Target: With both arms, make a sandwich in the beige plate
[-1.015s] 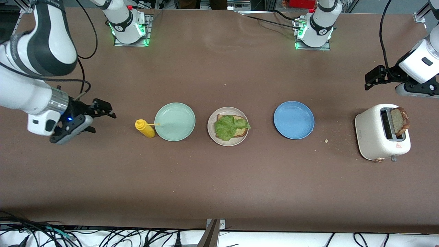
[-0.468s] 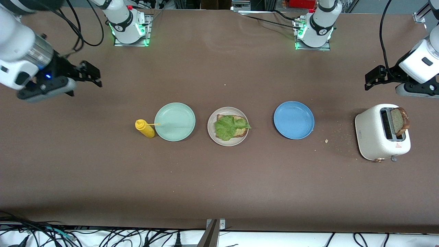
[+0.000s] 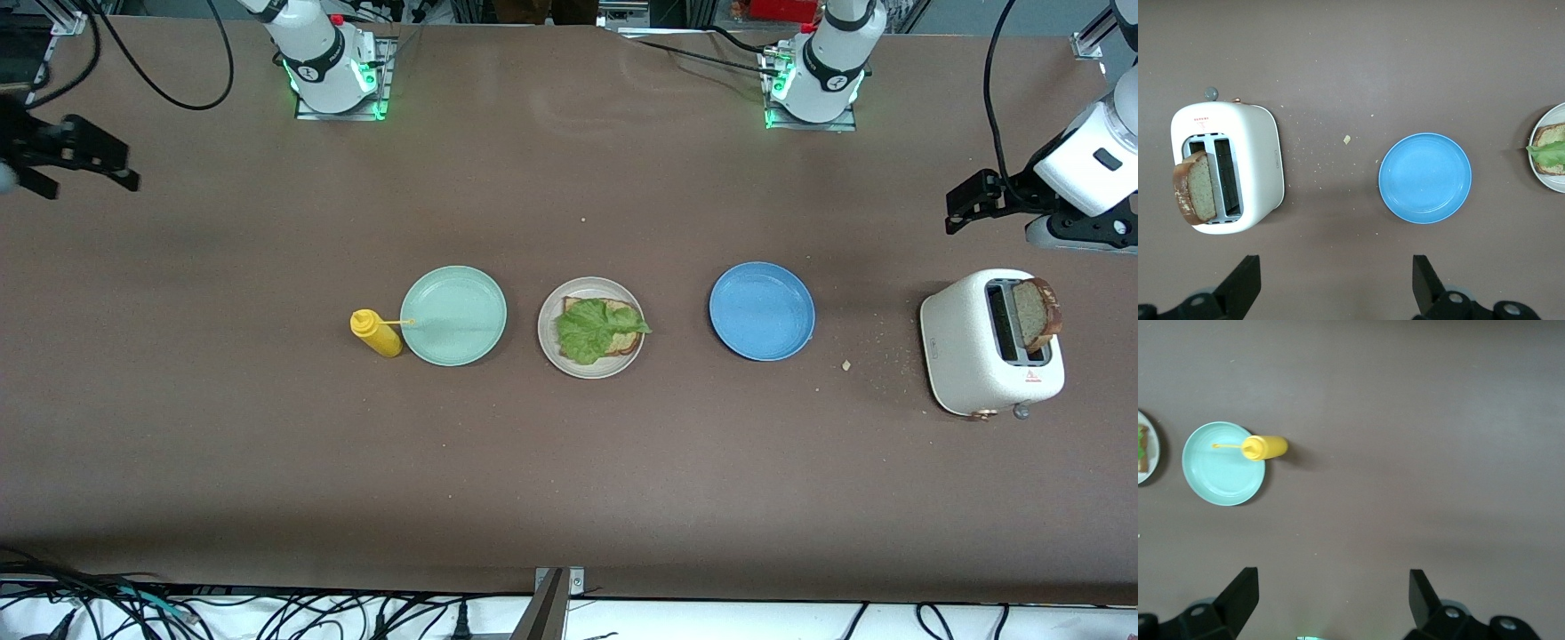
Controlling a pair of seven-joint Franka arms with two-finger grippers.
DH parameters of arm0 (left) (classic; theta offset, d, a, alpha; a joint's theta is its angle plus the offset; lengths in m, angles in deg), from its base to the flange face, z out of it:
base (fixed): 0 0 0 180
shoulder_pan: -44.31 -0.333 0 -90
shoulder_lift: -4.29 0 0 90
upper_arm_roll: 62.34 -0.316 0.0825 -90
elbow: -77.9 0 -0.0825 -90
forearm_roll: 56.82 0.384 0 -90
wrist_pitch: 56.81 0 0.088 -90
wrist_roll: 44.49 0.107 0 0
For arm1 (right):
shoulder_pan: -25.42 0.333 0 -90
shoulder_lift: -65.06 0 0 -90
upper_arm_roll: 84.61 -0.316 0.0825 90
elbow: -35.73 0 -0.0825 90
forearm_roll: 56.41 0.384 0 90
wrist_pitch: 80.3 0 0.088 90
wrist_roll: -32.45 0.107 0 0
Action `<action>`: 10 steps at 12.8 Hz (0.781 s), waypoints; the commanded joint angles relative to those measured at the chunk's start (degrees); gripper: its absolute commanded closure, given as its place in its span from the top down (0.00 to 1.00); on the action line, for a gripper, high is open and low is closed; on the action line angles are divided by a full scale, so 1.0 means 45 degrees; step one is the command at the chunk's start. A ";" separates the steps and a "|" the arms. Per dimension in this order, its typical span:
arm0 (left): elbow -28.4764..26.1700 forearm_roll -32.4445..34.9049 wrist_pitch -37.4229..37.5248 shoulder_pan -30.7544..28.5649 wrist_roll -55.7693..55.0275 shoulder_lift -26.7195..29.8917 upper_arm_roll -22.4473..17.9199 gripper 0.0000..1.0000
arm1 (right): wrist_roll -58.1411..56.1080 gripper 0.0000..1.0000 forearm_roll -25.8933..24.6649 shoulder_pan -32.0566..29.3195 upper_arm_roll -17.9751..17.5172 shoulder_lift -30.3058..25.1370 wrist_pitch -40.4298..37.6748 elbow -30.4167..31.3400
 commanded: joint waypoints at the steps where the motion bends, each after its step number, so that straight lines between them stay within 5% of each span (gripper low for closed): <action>1: 0.0126 -0.0141 0.0027 -0.0091 0.0253 -0.0009 0.0030 1.00 | 0.0251 1.00 -0.0300 -0.0221 -0.0058 0.0090 -0.0583 -0.0323; 10: 0.0126 -0.0141 0.0027 -0.0110 0.0273 -0.0009 0.0030 1.00 | 0.0952 1.00 -0.1357 -0.0124 0.0333 0.0462 -0.0468 -0.0362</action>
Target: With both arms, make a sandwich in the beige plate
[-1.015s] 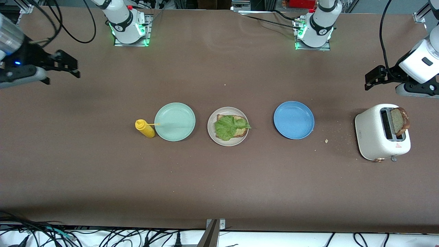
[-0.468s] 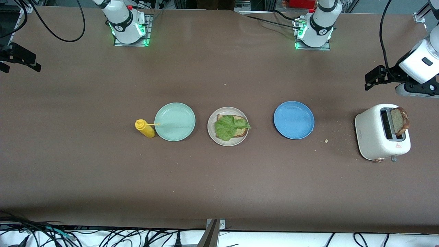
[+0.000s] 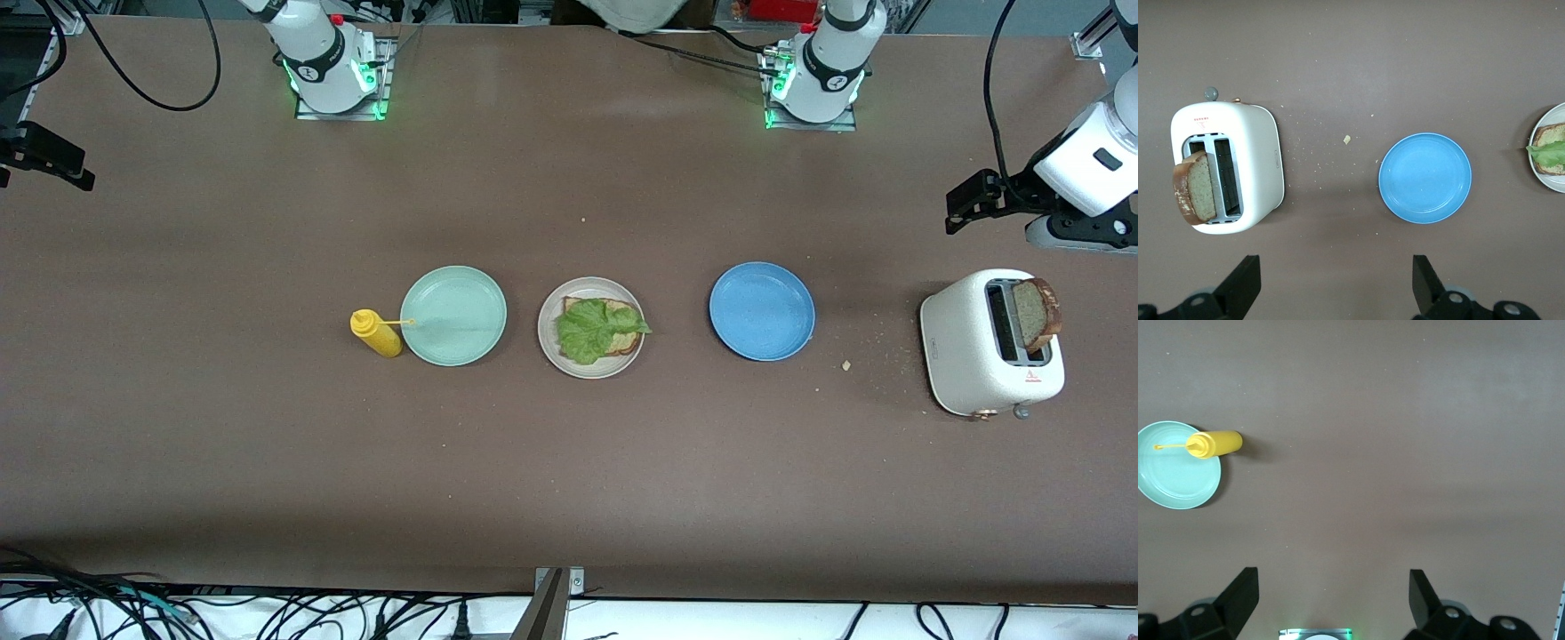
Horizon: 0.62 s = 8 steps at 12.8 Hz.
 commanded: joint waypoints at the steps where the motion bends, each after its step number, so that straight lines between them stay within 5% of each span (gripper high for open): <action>1: 0.0107 -0.0141 0.0066 -0.0111 0.0253 0.0010 0.0030 1.00 | 0.0310 1.00 -0.0145 -0.0037 0.0224 0.0171 -0.0181 -0.0357; 8: 0.0321 -0.0121 0.0203 -0.0091 0.0213 -0.0009 0.0069 1.00 | 0.0271 1.00 -0.0164 -0.0037 0.0420 0.0132 -0.0240 -0.0670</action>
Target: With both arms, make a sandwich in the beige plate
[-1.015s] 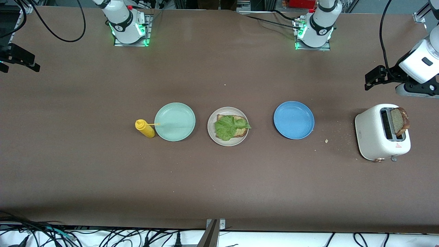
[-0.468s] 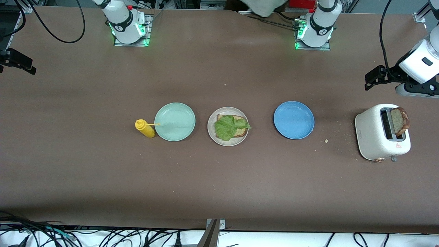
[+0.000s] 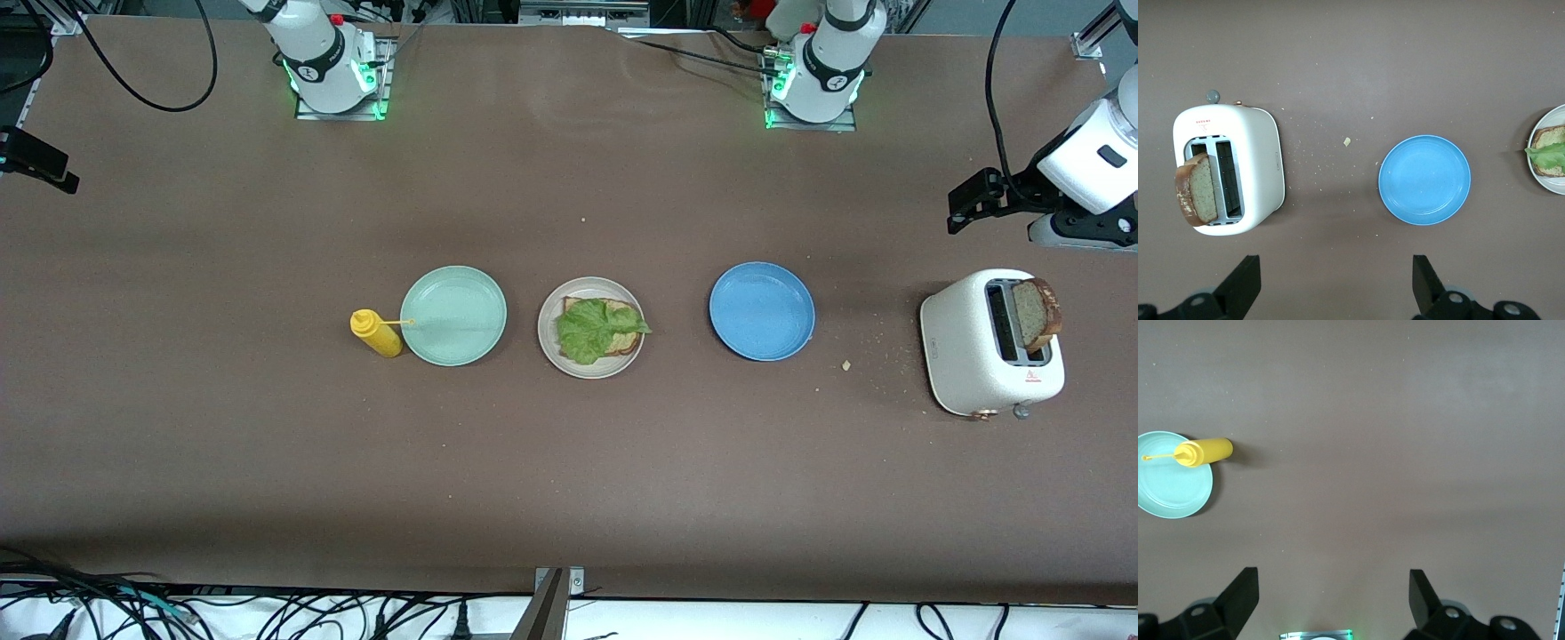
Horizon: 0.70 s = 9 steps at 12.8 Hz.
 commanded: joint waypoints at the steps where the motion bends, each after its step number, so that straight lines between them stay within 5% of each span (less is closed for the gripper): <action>1: 0.0220 -0.0121 0.0195 -0.0049 0.0137 -0.0011 0.0097 1.00 | 0.0120 1.00 -0.0159 0.0007 0.0106 0.0059 -0.0244 -0.0419; 9: 0.0240 -0.0121 0.0214 -0.0029 0.0155 0.0028 0.0116 1.00 | 0.0061 1.00 -0.0277 0.0007 0.0184 -0.0058 -0.0283 -0.0419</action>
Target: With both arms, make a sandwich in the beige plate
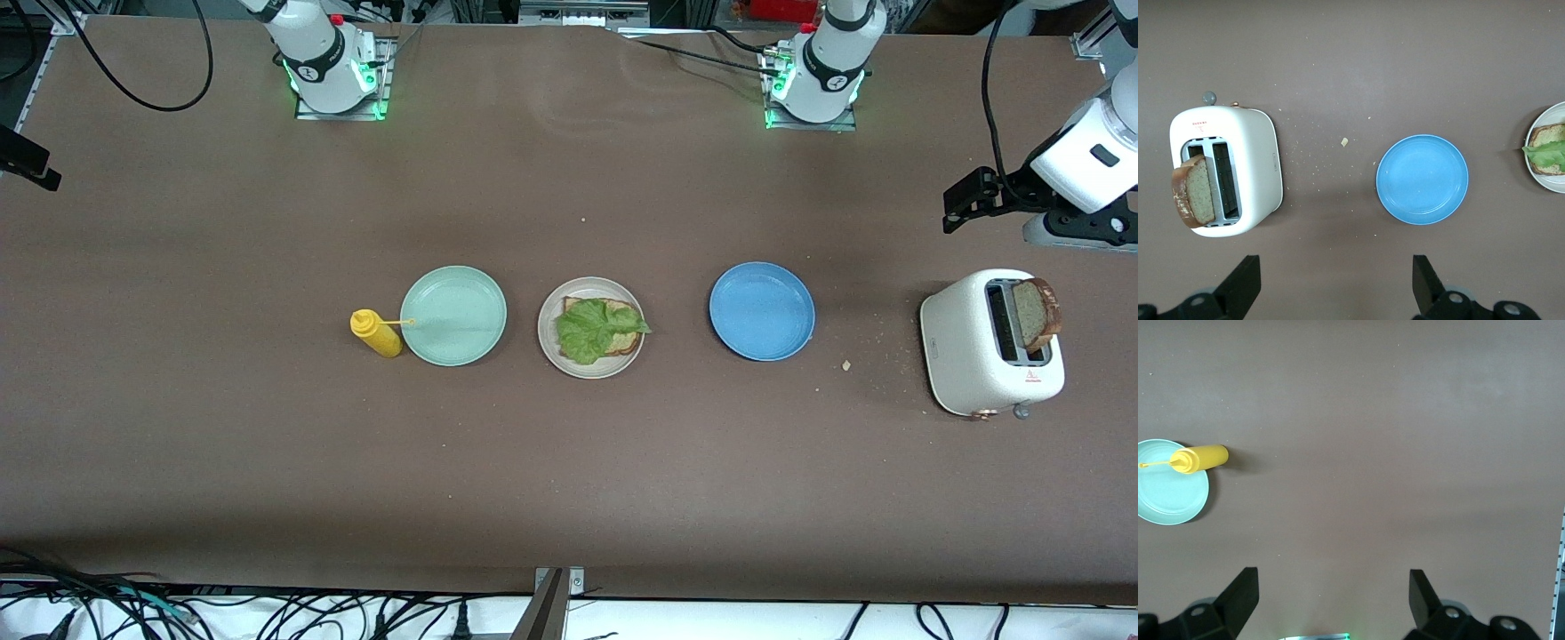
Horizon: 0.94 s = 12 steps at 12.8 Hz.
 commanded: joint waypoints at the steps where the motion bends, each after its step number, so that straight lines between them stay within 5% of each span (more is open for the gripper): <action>1: 0.0336 -0.0121 0.0214 -0.0041 0.0155 0.0008 -0.0012 1.00 | 0.0042 1.00 -0.0174 0.0007 0.0006 -0.0042 -0.0277 -0.0257; 12: 0.0493 -0.0180 0.0702 -0.0080 0.0194 0.0106 0.0007 1.00 | -0.0036 1.00 -0.0174 0.0007 0.0045 -0.0062 -0.0551 -0.0257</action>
